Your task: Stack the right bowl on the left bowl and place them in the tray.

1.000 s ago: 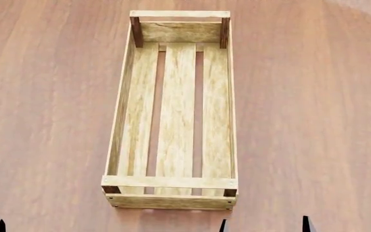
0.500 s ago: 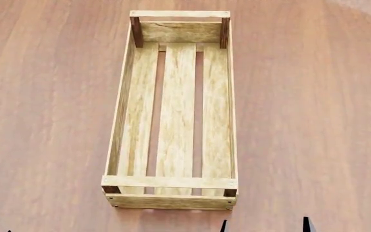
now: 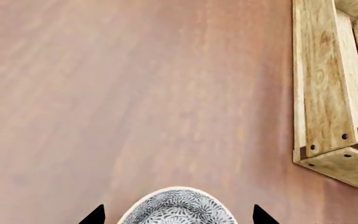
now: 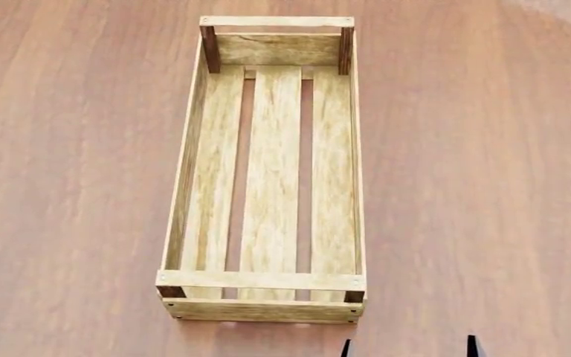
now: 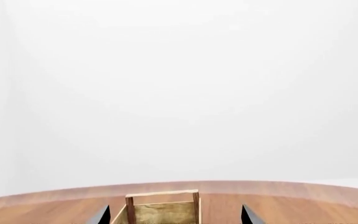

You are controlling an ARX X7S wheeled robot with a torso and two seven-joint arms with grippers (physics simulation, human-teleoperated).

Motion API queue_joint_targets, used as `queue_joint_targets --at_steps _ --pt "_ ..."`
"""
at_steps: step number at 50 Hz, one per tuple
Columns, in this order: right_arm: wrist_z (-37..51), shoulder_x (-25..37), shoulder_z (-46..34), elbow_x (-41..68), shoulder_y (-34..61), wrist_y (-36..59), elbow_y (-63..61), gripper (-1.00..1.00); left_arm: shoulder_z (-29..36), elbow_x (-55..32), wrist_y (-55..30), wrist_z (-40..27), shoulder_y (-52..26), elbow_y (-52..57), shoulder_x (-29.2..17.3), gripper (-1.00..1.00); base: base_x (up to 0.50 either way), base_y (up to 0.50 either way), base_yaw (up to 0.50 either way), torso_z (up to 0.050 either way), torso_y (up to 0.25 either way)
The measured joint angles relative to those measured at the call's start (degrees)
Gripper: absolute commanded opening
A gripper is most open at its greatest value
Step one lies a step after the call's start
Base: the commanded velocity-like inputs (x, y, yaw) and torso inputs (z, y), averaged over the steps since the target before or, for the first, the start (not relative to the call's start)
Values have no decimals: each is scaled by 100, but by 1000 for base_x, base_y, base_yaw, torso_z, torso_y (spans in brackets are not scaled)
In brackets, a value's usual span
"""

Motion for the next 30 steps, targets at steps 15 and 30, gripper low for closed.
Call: queue_joint_targets --at_steps 15,30 --pt "22 22 -37 -6 -4 -9 39 100 -101 125 80 -137 156 80 -37 100 0 0 0 0 0" --pt "52 38 -73 -20 -12 -8 52 100 -97 139 142 -59 347 -120 38 100 0 0 0 0 0"
